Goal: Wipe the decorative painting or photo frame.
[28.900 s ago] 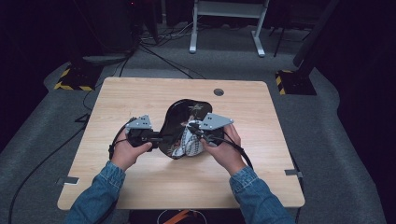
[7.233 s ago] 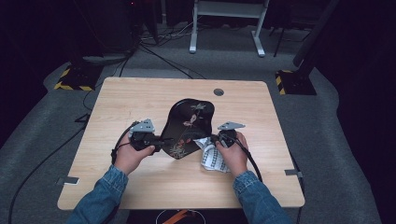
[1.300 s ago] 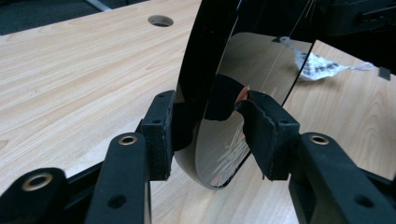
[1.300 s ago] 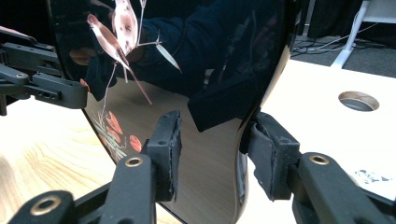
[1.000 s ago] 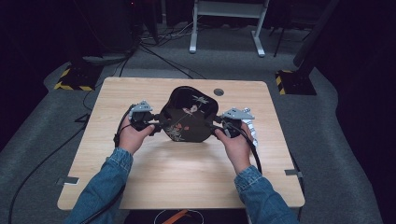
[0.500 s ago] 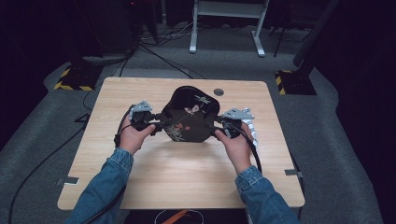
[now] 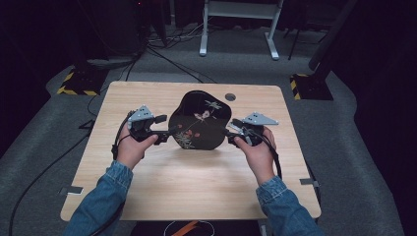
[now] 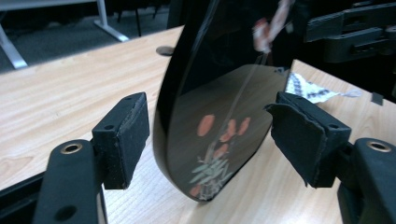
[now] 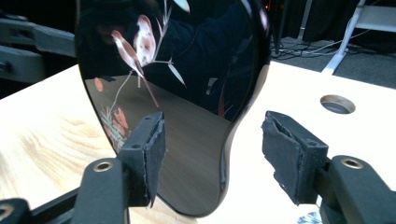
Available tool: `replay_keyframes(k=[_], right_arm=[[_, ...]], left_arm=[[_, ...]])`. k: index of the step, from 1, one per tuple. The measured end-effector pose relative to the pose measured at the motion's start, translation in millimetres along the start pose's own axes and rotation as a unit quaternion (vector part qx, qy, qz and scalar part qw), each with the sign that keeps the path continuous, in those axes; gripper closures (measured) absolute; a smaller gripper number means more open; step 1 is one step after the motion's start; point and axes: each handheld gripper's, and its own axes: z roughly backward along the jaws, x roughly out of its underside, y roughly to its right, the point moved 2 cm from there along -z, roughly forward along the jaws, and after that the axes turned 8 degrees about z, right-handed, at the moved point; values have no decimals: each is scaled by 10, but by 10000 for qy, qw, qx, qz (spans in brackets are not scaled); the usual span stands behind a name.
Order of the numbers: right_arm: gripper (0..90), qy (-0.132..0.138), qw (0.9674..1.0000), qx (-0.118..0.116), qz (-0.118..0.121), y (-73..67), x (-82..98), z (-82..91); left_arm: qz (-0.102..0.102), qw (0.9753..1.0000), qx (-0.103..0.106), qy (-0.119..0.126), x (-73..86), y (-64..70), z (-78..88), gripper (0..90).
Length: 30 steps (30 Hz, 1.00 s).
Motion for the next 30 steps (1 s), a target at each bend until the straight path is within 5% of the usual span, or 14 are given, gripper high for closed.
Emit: replay_keyframes(k=[10, 12, 19, 22, 30], right_arm=[[395, 45, 10000, -80, 14, -13, 8, 344], [393, 18, 9999, -100, 15, -8, 30, 439], [392, -151, 9999, -62, -44, 74, 199, 702], [392, -139, 9998, -11, -159, 131, 298, 768], [392, -214, 9992, 166, -290, 271, 565, 925]], left_arm=[[-240, 9996, -145, -75, 76, 222, 426, 264], [-260, 9991, -294, -138, 119, 221, 500, 262], [-183, 9991, -335, -175, 312, 225, 680, 254], [-162, 9974, -613, -352, 430, 202, 727, 254], [85, 9969, -644, -450, 702, 85, 868, 238]])
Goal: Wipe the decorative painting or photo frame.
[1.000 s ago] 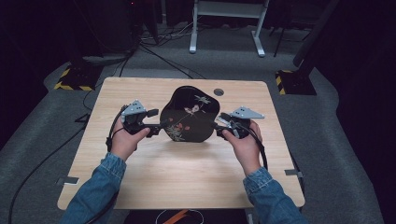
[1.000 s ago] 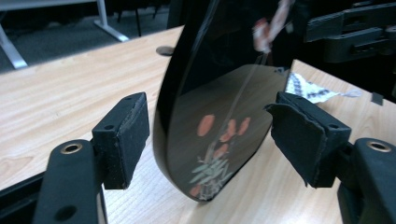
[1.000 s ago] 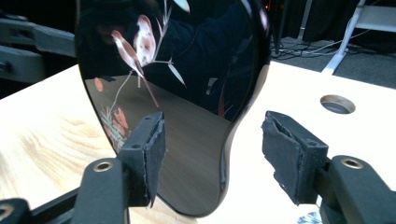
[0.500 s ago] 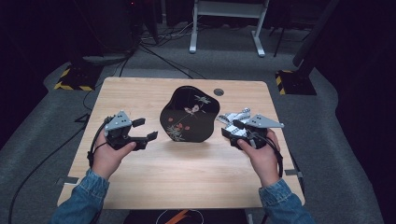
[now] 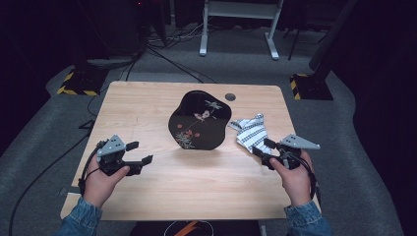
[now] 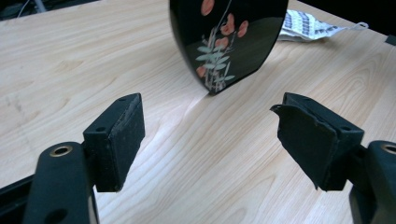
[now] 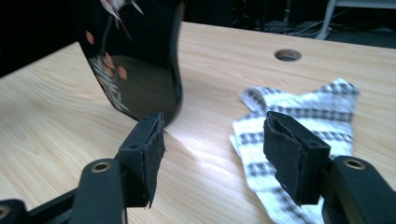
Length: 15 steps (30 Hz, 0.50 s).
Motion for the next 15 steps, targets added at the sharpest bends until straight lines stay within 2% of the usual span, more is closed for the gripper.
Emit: replay_keyframes(k=[5, 10, 12, 15], right_arm=[[392, -211, 9997, 75, -51, 57, 175, 40], [392, -340, 9993, 107, -114, 101, 281, 42], [383, -402, 9990, 5, -187, 102, 324, 36], [383, -544, 9984, 57, -168, 117, 419, 16]], left_arm=[[95, 9996, -151, -204, 166, -111, 42, 230], [-57, 9975, -508, -483, 303, -218, 45, 233], [-52, 9970, -539, -554, 355, -251, 43, 232], [13, 9970, -547, -543, 395, -292, 49, 229]])
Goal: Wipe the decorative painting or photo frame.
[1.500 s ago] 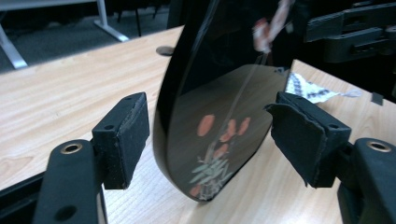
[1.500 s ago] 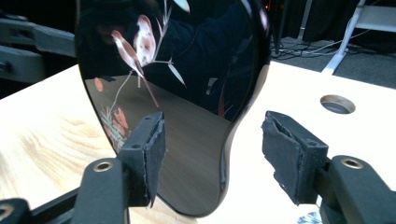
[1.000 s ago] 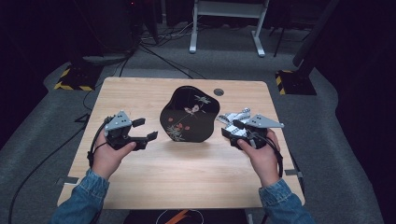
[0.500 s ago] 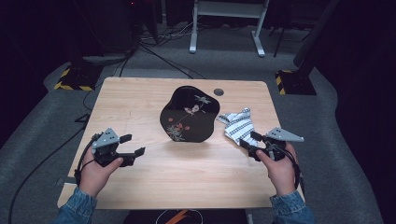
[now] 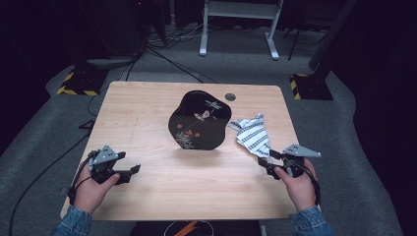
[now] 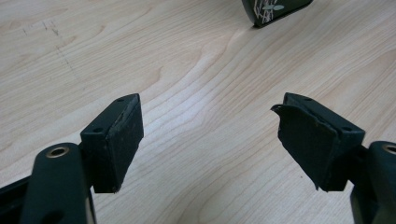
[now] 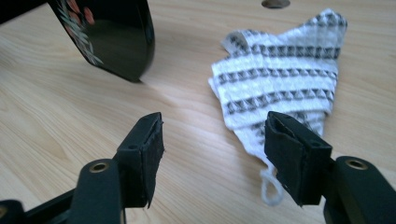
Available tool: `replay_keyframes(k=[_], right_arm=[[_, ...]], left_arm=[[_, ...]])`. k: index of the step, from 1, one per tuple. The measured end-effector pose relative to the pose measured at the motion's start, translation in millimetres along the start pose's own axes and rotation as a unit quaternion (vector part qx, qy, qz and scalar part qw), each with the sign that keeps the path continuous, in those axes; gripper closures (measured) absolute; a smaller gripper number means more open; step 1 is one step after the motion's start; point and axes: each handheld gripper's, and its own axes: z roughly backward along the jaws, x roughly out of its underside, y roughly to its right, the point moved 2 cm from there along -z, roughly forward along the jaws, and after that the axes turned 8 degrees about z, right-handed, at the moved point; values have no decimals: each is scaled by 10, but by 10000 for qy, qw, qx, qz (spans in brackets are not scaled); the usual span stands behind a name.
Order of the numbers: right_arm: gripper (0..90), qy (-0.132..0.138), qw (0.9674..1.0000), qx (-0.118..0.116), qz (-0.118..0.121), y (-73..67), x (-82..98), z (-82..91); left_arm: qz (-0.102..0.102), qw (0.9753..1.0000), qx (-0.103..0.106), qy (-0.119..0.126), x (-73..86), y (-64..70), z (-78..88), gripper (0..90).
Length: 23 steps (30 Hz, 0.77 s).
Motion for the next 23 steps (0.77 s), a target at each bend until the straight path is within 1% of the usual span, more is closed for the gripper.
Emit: replay_keyframes(k=[3, 4, 5, 6, 7, 8, 9, 10, 14, 18, 20, 23], right_arm=[[383, -111, 9999, 60, 105, 15, 87, -34], [382, -146, 9998, 57, 147, 25, 129, -55], [382, -165, 9998, 80, 122, 31, 162, -73], [381, -202, 9997, 71, 128, 42, 193, -88], [380, -228, 9997, 48, 119, 52, 224, -109], [380, -228, 9997, 48, 119, 52, 224, -109], [380, -238, 9996, 50, 106, 58, 239, -124], [380, -232, 9996, 83, 132, 68, 265, -150], [380, -302, 9994, 89, 123, 78, 297, -181], [380, -380, 9991, 119, 137, 84, 326, -225], [380, -417, 9989, 141, 183, 90, 338, -241], [380, -410, 9989, 151, 185, 86, 344, -255]], left_arm=[[45, 10000, 32, 43, 24, -32, -12, 227], [59, 10000, 41, 12, 32, -36, -14, 225], [72, 10000, 41, 23, 43, -38, -20, 223], [26, 10000, 58, 12, 58, -48, -23, 220], [64, 9999, 84, 17, 77, -49, -26, 214], [64, 9999, 84, 17, 77, -49, -26, 205], [15, 10000, 91, -5, 101, -67, -28, 205], [61, 9999, 107, 4, 117, -70, -31, 194], [136, 9998, 148, -1, 145, -103, -33, 180], [150, 9998, 139, -10, 163, -109, -27, 174], [116, 9998, 141, -30, 170, -112, -26, 173], [122, 9998, 141, -14, 172, -109, -22, 171]])
